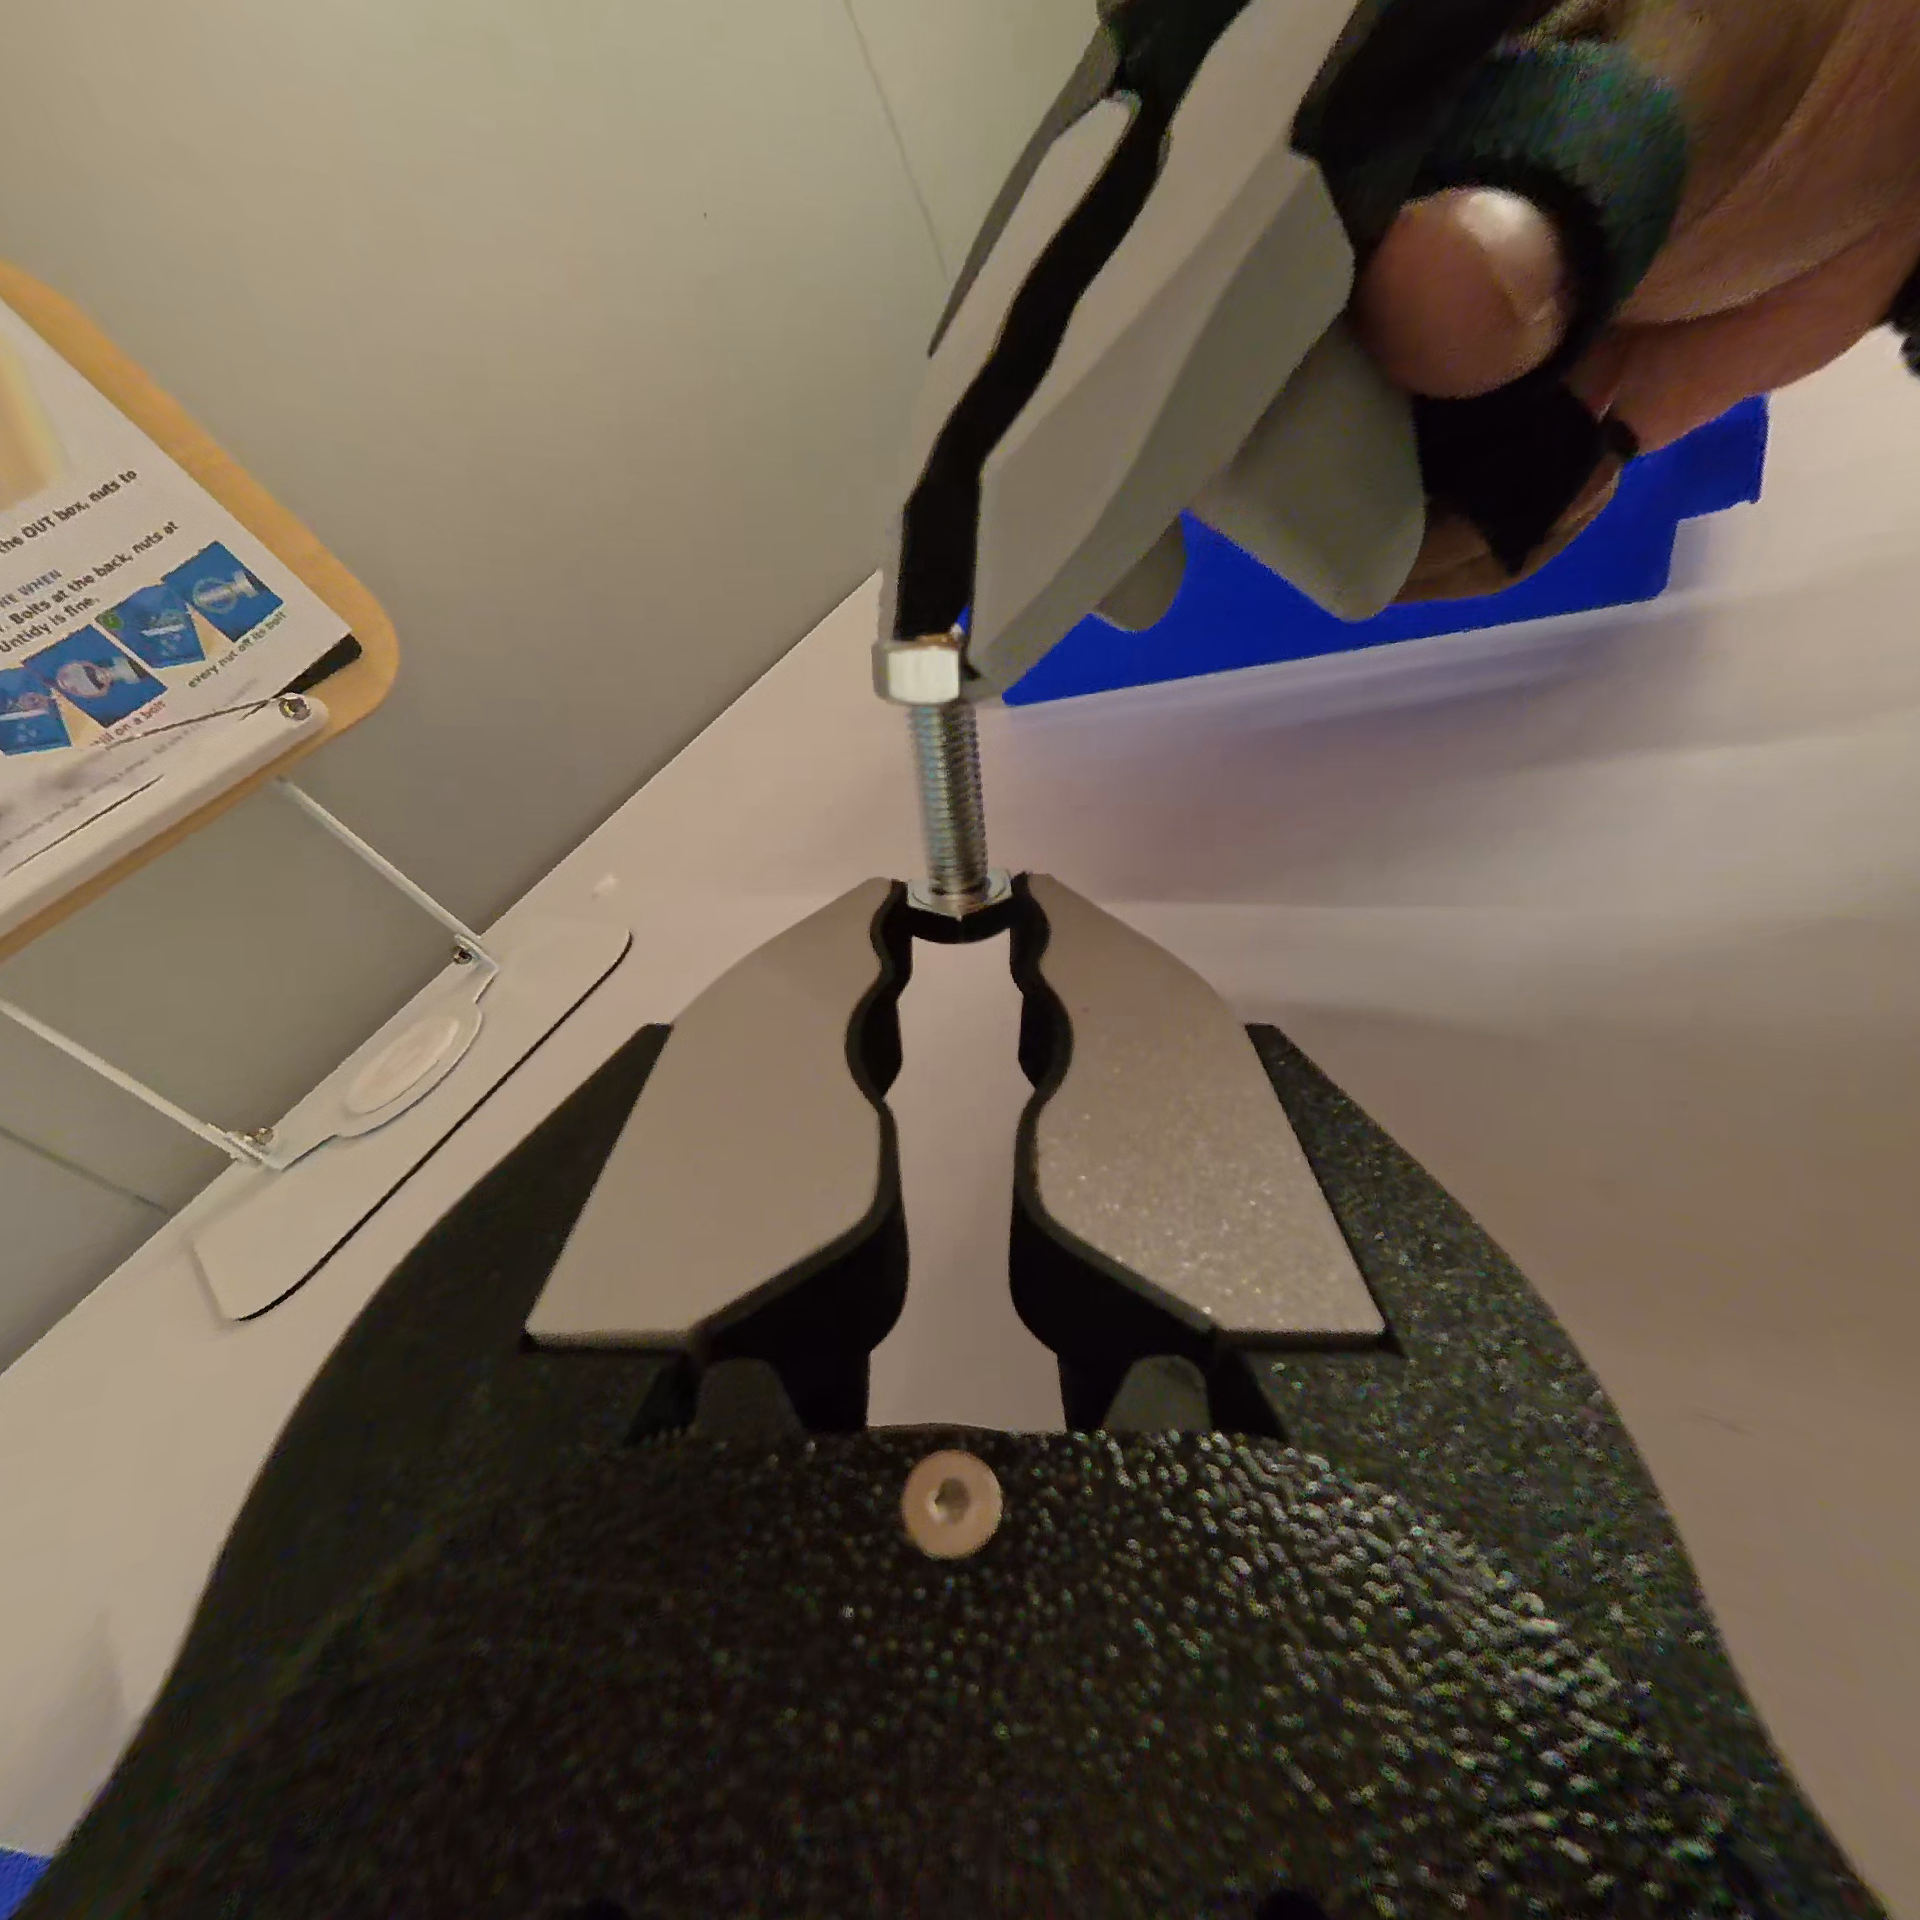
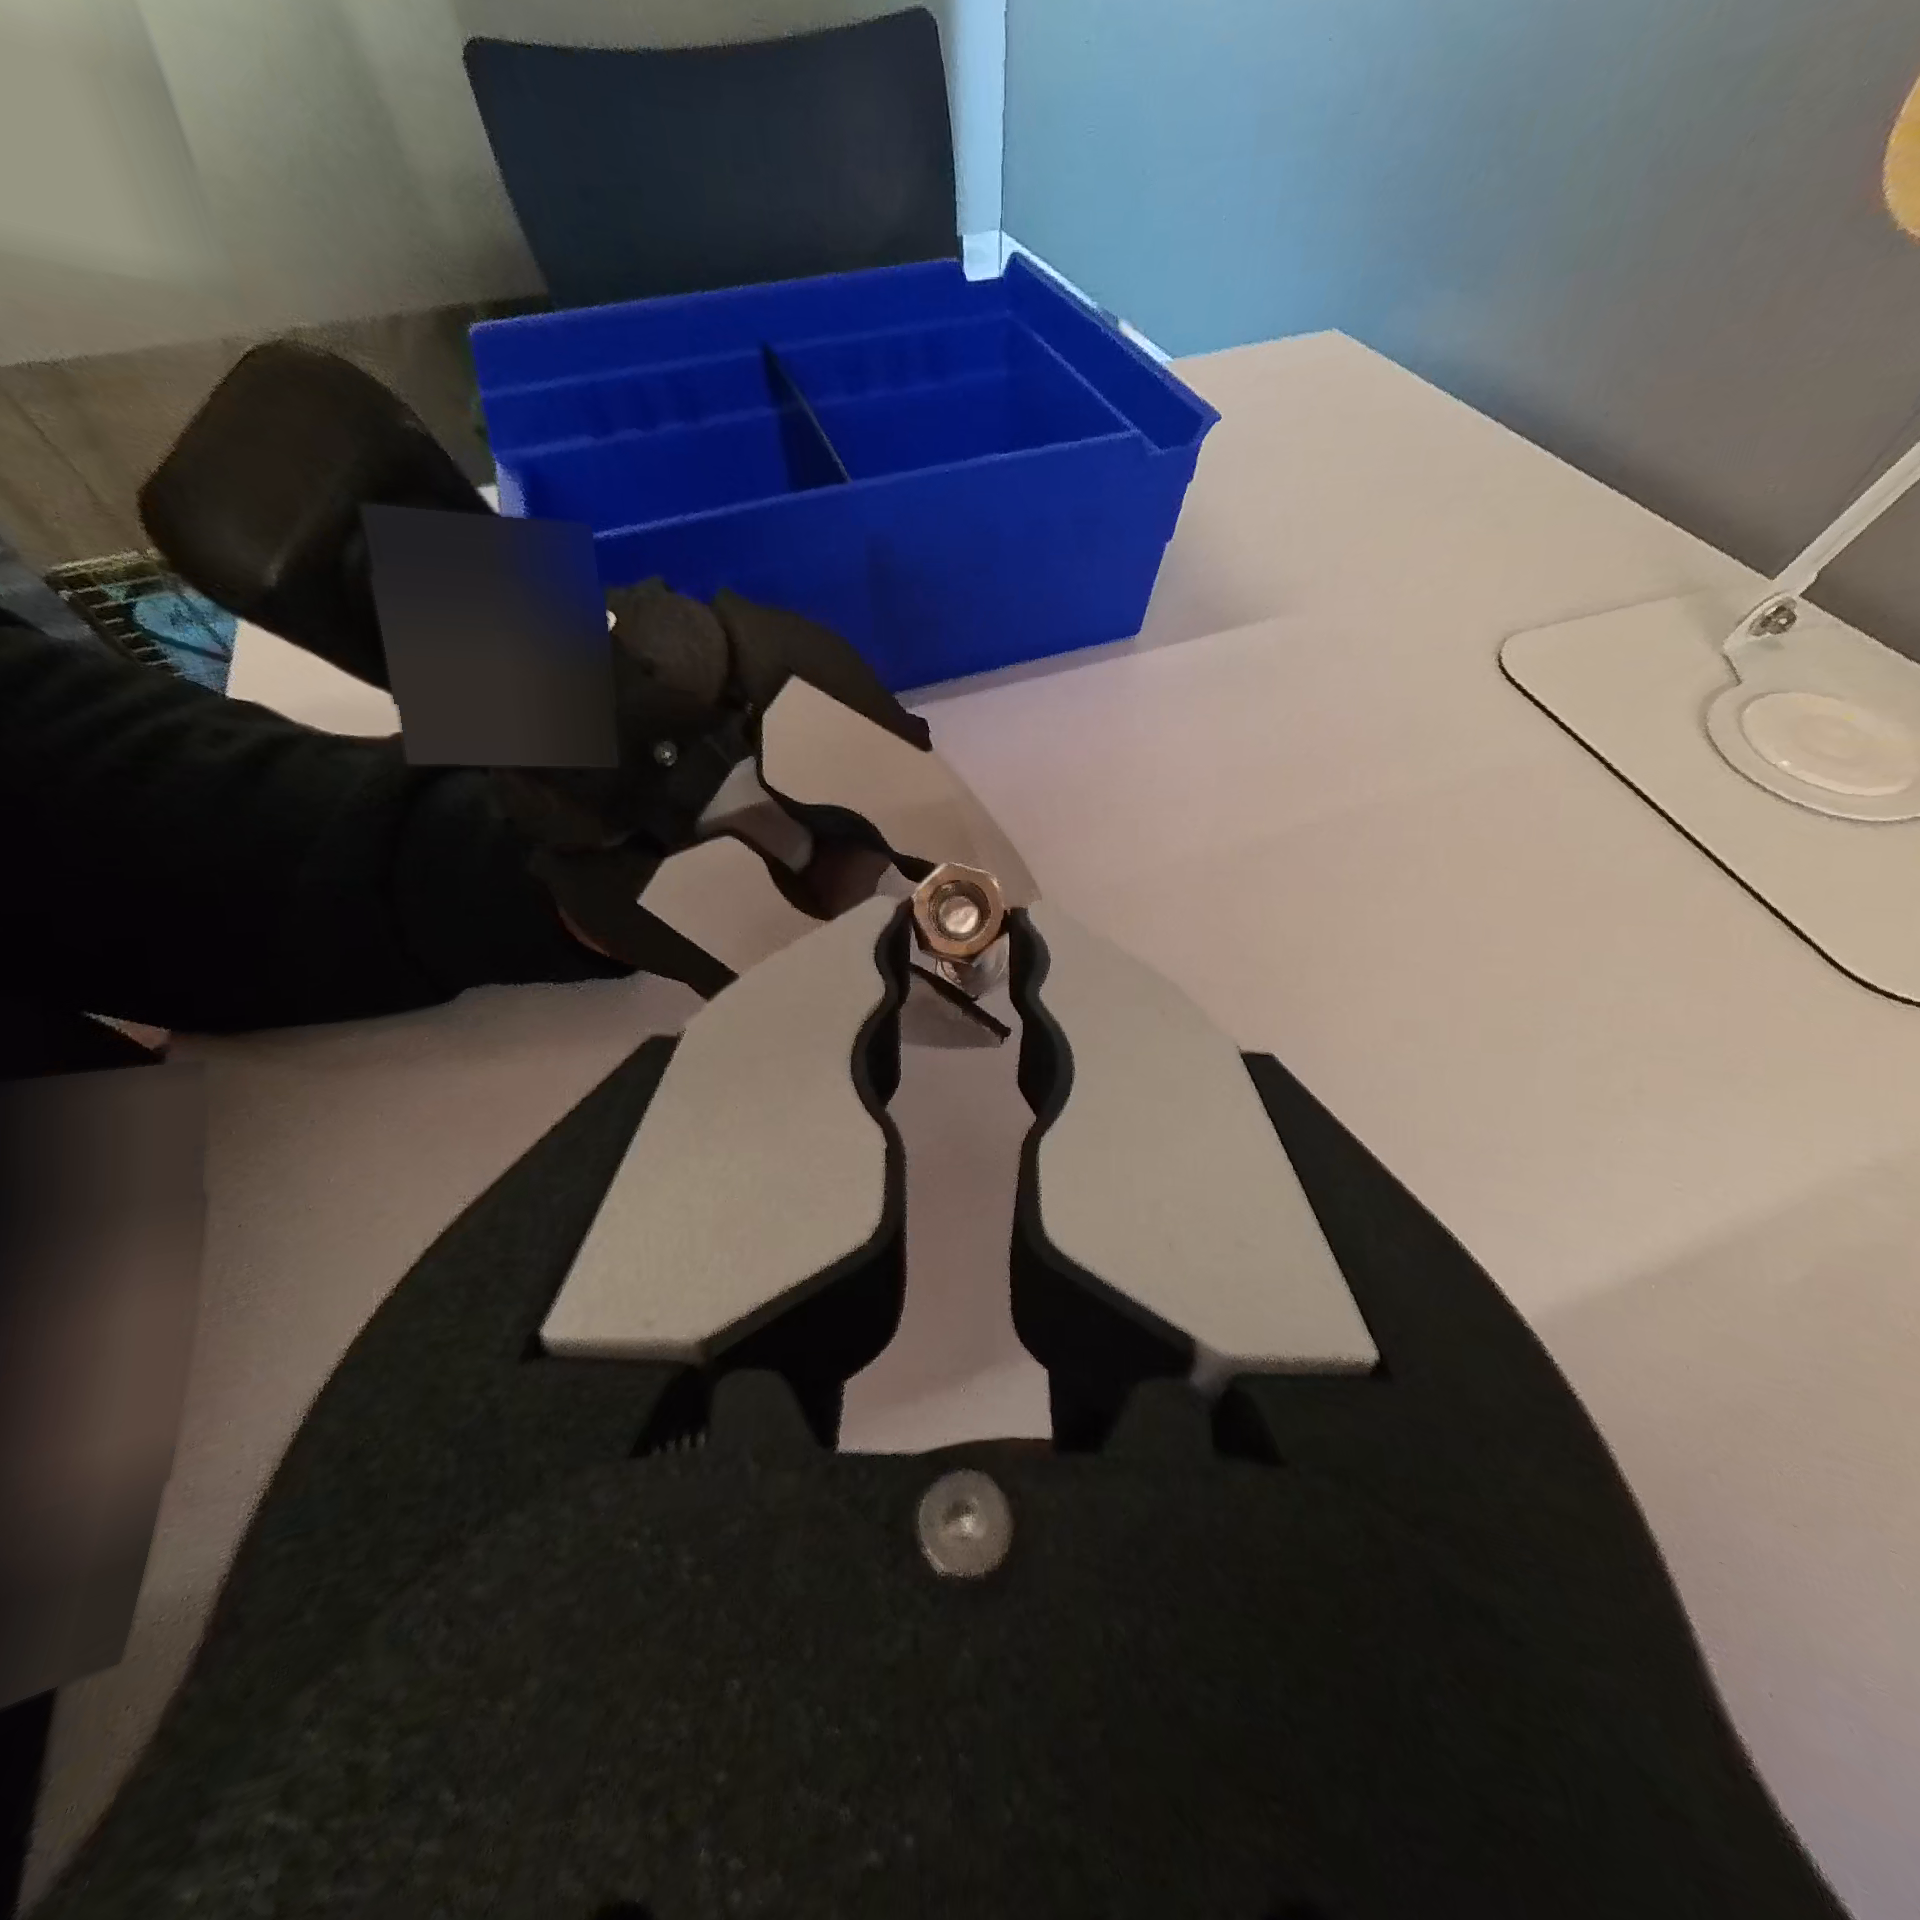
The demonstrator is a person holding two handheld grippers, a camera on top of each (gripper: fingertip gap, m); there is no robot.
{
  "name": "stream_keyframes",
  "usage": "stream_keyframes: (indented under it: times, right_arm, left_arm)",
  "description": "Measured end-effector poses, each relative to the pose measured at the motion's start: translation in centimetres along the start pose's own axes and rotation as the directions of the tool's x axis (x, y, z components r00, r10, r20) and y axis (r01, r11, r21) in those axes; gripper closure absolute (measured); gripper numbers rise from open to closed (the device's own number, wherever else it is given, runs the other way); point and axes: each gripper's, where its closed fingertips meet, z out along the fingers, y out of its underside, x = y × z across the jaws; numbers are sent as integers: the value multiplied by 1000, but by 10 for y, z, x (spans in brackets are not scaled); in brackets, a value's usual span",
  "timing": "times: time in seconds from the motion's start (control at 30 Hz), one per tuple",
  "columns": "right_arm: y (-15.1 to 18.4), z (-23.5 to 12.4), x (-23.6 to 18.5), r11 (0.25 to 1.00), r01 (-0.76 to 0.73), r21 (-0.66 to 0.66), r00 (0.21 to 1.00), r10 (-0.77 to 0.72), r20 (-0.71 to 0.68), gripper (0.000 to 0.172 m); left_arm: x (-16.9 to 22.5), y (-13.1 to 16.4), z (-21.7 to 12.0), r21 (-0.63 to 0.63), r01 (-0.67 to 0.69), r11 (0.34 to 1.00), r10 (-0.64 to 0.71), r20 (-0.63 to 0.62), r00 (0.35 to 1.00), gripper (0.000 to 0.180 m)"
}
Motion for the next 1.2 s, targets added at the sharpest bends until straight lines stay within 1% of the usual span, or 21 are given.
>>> stream_keyframes:
  times: [0.07,0.17,0.3,0.43,0.5,0.53,0.63,0.8,0.9,1.0,1.1,1.2]
  right_arm:
    - [-1,0,0,1000,-2,-13,1000,2,-10,154]
    - [-2,0,1,999,-29,-32,998,27,-49,154]
    - [-3,2,5,990,-142,-21,980,138,-145,154]
    - [-3,1,9,961,-276,11,933,270,-238,154]
    - [-4,1,8,955,-295,27,920,292,-261,154]
    - [-5,0,8,954,-297,34,917,295,-268,154]
    - [-6,1,8,952,-303,43,914,303,-269,154]
    - [-7,3,6,955,-295,39,918,295,-267,153]
    - [-6,4,7,957,-288,30,919,285,-272,154]
    - [-4,2,6,962,-272,-11,931,260,-258,154]
    - [0,0,3,969,-225,-100,954,199,-224,154]
    - [5,-3,-1,965,-136,-223,980,99,-172,154]
  left_arm:
    - [-2,-1,0,5,-6,1000,6,7,1000,162]
    - [-9,0,0,-8,-48,999,48,53,997,162]
    - [-19,1,-2,-73,-145,987,155,167,974,162]
    - [-27,2,-5,-169,-250,953,288,256,923,162]
    - [-28,0,-7,-184,-268,946,312,276,909,162]
    - [-28,-1,-7,-176,-255,951,296,275,915,162]
    - [-24,-1,-6,-124,-160,979,187,247,951,162]
    - [-22,-2,-5,-73,-56,996,70,221,973,162]
    - [-22,-1,-4,-84,-72,994,89,217,972,163]
    - [-22,0,-4,-106,-138,985,158,211,965,163]
    - [-20,0,-5,-118,-209,971,229,191,955,162]
    - [-16,0,-5,-130,-277,952,296,167,940,162]
